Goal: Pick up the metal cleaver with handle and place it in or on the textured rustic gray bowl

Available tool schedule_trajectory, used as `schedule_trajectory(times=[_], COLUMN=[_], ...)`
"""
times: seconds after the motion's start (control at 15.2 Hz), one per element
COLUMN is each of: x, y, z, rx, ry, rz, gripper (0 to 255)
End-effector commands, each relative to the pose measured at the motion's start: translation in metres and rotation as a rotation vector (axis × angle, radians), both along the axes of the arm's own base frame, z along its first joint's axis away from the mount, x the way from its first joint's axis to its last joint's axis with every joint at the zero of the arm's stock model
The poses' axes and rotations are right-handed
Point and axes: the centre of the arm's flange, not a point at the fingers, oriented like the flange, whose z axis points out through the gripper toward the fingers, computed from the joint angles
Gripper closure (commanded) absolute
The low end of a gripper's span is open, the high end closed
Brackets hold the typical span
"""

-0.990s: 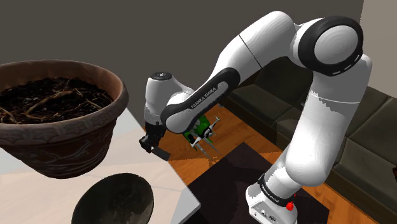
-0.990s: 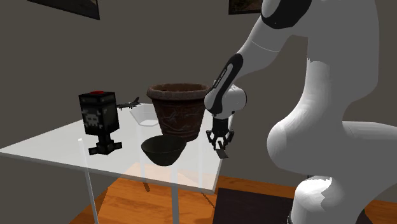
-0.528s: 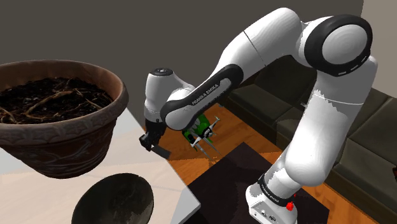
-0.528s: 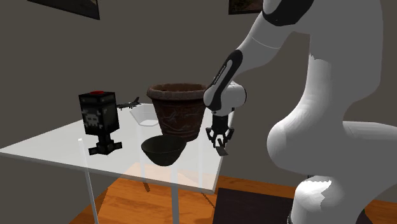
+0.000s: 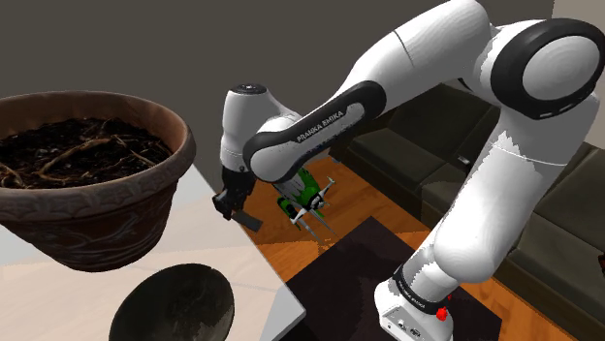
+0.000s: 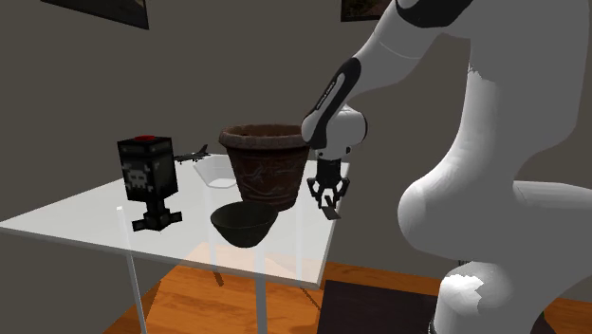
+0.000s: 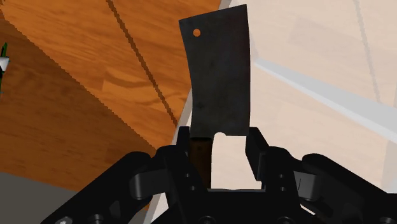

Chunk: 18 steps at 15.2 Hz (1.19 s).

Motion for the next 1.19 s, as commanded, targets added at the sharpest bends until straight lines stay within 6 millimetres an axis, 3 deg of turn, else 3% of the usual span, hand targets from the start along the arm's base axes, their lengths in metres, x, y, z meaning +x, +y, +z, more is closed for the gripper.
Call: schedule_trajectory(times=[0.0,1.12], x=[-0.001,-0.001], y=[0.0,0.0], z=[0.01,0.1], rx=[0.0,0.0], ry=[0.001,0.001], rz=[0.0,0.0], gripper=[255,255])
